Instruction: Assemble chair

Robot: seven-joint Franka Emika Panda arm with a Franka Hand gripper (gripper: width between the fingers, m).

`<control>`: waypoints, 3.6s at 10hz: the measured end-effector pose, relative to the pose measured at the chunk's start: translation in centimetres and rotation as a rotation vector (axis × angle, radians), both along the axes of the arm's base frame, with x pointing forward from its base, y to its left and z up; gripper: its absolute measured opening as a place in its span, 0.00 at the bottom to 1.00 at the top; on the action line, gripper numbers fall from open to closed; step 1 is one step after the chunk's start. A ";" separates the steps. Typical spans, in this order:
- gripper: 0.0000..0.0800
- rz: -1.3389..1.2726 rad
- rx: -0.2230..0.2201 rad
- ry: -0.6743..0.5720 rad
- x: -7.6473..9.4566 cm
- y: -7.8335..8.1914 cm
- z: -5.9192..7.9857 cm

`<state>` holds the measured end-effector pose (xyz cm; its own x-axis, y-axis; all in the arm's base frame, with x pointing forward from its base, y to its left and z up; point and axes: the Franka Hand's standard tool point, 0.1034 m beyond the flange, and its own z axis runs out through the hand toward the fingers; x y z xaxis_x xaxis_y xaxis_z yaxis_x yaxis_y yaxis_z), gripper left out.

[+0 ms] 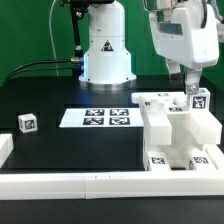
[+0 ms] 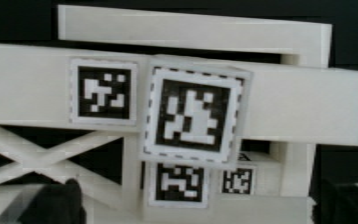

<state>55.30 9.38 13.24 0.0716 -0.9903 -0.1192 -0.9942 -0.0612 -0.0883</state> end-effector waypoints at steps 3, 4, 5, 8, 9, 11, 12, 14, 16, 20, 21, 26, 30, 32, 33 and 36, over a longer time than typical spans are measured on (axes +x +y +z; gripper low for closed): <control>0.81 0.008 -0.001 0.000 0.0 0.0 0.0; 0.81 0.045 -0.005 -0.004 -0.1 -0.1 -0.1; 0.81 0.099 -0.011 -0.008 -0.6 -0.8 -0.3; 0.81 0.305 -0.021 -0.028 -2.4 -3.6 0.0; 0.81 0.335 -0.025 -0.043 -2.0 -2.5 0.1; 0.81 0.350 -0.027 -0.044 -2.1 -2.5 0.0; 0.81 0.399 -0.023 -0.054 -2.2 -3.1 0.0; 0.81 0.470 -0.009 -0.072 -3.1 -7.4 0.5; 0.81 0.504 -0.021 -0.082 -3.2 -9.3 0.4; 0.81 0.626 -0.038 -0.080 -3.5 -10.5 -0.5; 0.81 0.673 -0.044 -0.078 -3.8 -11.2 -1.0; 0.81 1.169 -0.129 -0.127 -5.4 -15.3 -3.2; 0.81 1.579 -0.136 -0.119 -7.4 -19.4 -4.4; 0.81 1.760 -0.140 -0.109 -8.6 -22.6 -5.1; 0.81 1.762 -0.139 -0.109 -8.4 -22.2 -5.0; 0.81 1.763 -0.062 -0.027 -9.4 -23.9 -6.0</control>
Offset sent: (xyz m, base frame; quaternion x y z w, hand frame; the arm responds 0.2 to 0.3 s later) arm 0.0000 0.0000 0.0000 0.0000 0.0000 -0.0650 0.9979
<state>45.93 -14.51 7.27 0.9635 0.2586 -0.0688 0.2548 -0.9652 -0.0586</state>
